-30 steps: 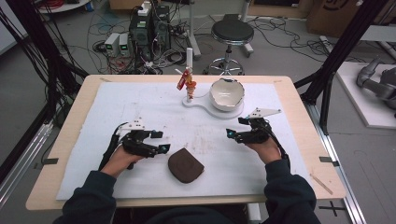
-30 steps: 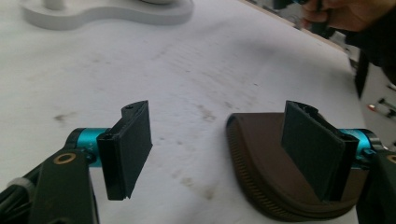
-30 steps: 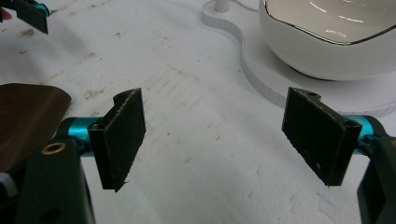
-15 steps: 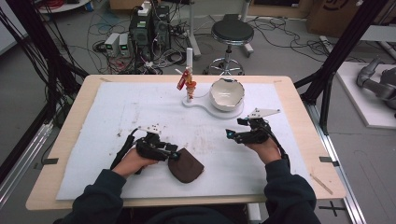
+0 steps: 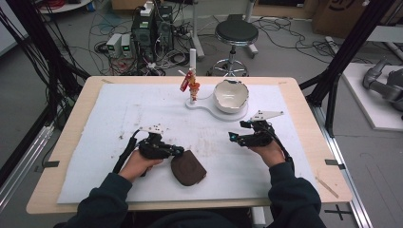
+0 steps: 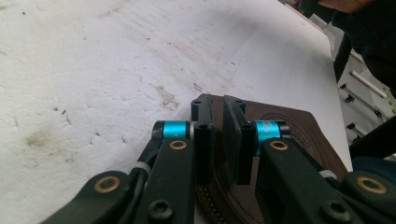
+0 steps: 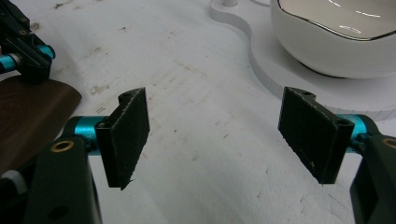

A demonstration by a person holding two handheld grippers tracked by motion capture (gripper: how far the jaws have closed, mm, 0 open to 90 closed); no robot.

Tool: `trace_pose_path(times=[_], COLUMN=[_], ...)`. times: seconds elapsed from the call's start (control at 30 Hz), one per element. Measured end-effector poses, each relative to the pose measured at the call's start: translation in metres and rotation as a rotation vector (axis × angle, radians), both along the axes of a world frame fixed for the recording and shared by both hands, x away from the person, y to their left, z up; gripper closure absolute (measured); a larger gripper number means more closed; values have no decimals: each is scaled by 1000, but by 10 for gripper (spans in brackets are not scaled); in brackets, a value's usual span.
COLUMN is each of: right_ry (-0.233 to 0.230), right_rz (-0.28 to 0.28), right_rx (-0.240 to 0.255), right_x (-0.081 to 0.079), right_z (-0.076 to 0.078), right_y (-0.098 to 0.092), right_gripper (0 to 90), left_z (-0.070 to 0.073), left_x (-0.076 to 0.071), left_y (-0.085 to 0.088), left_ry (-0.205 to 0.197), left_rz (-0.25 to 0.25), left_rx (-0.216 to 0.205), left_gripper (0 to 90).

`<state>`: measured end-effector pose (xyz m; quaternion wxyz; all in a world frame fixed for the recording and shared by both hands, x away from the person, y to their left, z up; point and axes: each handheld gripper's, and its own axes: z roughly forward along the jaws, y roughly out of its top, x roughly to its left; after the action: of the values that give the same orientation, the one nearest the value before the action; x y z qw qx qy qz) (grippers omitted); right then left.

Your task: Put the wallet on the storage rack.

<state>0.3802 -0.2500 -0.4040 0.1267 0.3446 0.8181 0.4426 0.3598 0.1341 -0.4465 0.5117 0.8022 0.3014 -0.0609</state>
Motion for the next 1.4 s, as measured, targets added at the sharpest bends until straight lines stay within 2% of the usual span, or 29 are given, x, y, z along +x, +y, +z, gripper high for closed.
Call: trace_pose_path(times=[0.03,0.2,0.37,0.4,0.53,0.6,0.73,0.77,0.8,0.83,0.9,0.93,0.97,1.03,1.1,1.23,1.3,1.4], right_ry=[1,-1,-3,1,1,6,31,31,42,42,64,64,71,71,91,120,124,156], right_rz=[-4,-4,-4,-2,15,29,87,87,128,128,192,192,236,255,301,355,367,417], right_rx=[2,2,3,8,22,30,47,47,53,53,60,60,71,76,82,112,109,124], right_x=[0,0,0,1,2,3,6,6,8,8,9,9,10,11,12,16,18,25], right_z=[0,0,0,0,2,2,-2,-2,-6,-6,-12,-12,-15,-17,-21,-24,-26,-34], right_y=[0,-1,-1,0,4,8,22,22,31,31,46,46,56,60,73,92,98,116], right_gripper=[251,251,251,251,251,251,251,251,251,251,251,251,251,251,250,250,251,251], left_z=[0,1,4,8,19,25,33,33,35,36,41,41,43,44,46,47,48,47], left_x=[1,2,2,4,8,11,16,16,18,20,23,23,23,24,25,25,25,25], left_y=[0,1,2,5,12,14,11,11,9,7,0,0,-4,-5,-8,-12,-12,-14], left_ry=[7,18,8,-6,-62,-99,-139,-139,-143,-152,-169,-169,-186,-184,-197,-203,-205,-209], left_rz=[6,11,24,50,110,125,124,124,118,116,103,103,97,94,93,86,82,71], left_rx=[-14,-28,-43,-71,-104,-94,-103,-103,-98,-88,-73,-73,-81,-77,-78,-83,-84,-98], left_gripper=[881,885,887,887,888,888,888,889,888,888,889,888,888,888,888,888,888,887])
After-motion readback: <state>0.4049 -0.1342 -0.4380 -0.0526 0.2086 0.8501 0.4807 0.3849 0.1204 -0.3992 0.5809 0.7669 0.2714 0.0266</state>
